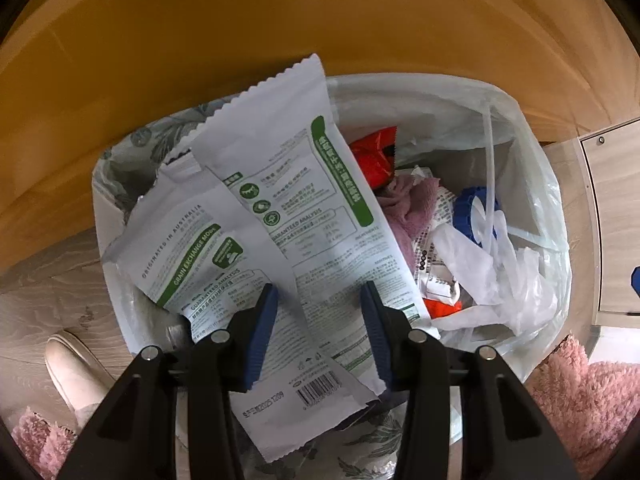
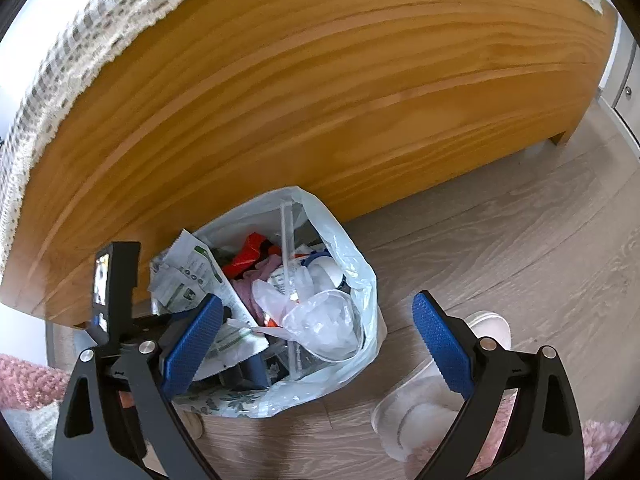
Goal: Collect trash
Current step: 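Lower the white-and-green pouch into the bin with the left tool, then open the left tool to release the pouch into the bin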
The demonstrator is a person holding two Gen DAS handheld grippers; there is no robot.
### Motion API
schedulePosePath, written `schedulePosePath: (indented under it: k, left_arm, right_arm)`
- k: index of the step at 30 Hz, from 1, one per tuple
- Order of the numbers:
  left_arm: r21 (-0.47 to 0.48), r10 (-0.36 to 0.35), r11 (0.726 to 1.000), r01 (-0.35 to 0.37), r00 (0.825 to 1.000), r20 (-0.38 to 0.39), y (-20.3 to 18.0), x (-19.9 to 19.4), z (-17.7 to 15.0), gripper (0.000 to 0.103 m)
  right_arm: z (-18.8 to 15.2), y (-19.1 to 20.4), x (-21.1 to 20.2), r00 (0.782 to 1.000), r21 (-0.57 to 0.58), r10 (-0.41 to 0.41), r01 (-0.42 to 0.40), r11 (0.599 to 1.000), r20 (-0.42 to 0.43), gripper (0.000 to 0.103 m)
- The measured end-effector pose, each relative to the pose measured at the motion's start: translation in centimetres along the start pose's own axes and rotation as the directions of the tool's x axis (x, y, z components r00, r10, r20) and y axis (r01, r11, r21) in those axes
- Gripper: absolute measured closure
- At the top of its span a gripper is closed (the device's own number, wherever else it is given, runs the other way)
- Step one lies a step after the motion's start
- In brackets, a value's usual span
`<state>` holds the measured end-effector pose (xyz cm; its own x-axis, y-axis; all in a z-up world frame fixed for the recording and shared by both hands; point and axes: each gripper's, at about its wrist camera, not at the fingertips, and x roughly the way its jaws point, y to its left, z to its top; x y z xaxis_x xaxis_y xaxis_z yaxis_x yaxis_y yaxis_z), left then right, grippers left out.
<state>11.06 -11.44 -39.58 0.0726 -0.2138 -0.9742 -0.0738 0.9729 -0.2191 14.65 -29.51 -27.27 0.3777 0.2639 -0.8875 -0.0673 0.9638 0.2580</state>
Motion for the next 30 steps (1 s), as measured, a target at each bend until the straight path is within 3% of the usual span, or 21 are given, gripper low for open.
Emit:
schedulePosePath:
  k: [7,15,18,20,22,25,30]
  left_arm:
    - [-0.011,-0.019,1.0,0.019,1.0,-0.003,2.0,0.5,1.0,0.061]
    - [0.048,0.015,0.999,-0.017,0.999,0.046,0.3,-0.8,0.1,0.059]
    - [0.082,0.018,0.996,-0.025,0.997,0.081,-0.4,-2.5,-0.2,0.046]
    - [0.08,0.01,0.997,-0.019,0.994,0.107,-0.5,-4.0,-0.4,0.025]
    - [0.088,-0.025,0.996,0.012,0.989,0.147,-0.6,-5.9,-0.8,0.023]
    - [0.078,-0.037,0.997,0.022,0.981,0.192,-0.4,-8.3,-1.4,0.01]
    - [0.056,-0.057,0.997,0.044,0.965,0.257,0.1,-11.5,-2.9,0.01]
  right_arm:
    - [-0.7,-1.9,2.5,0.998,0.039,-0.043,0.045,0.998,-0.052,0.011]
    - [-0.6,-1.7,3.1,0.997,0.036,-0.067,0.068,0.997,-0.043,0.011]
    - [-0.6,-1.3,3.0,0.997,0.021,-0.065,0.065,0.998,-0.039,0.011]
    - [-0.7,-1.0,2.9,0.997,0.007,-0.068,0.068,0.998,-0.035,0.011]
    - [-0.6,-0.8,2.7,0.997,-0.001,-0.072,0.072,0.997,-0.029,0.011]
    - [-0.6,-0.6,2.3,0.997,-0.007,-0.076,0.076,0.997,-0.012,0.011]
    - [-0.6,-0.2,1.2,0.997,-0.004,-0.066,0.066,0.998,0.033,0.011]
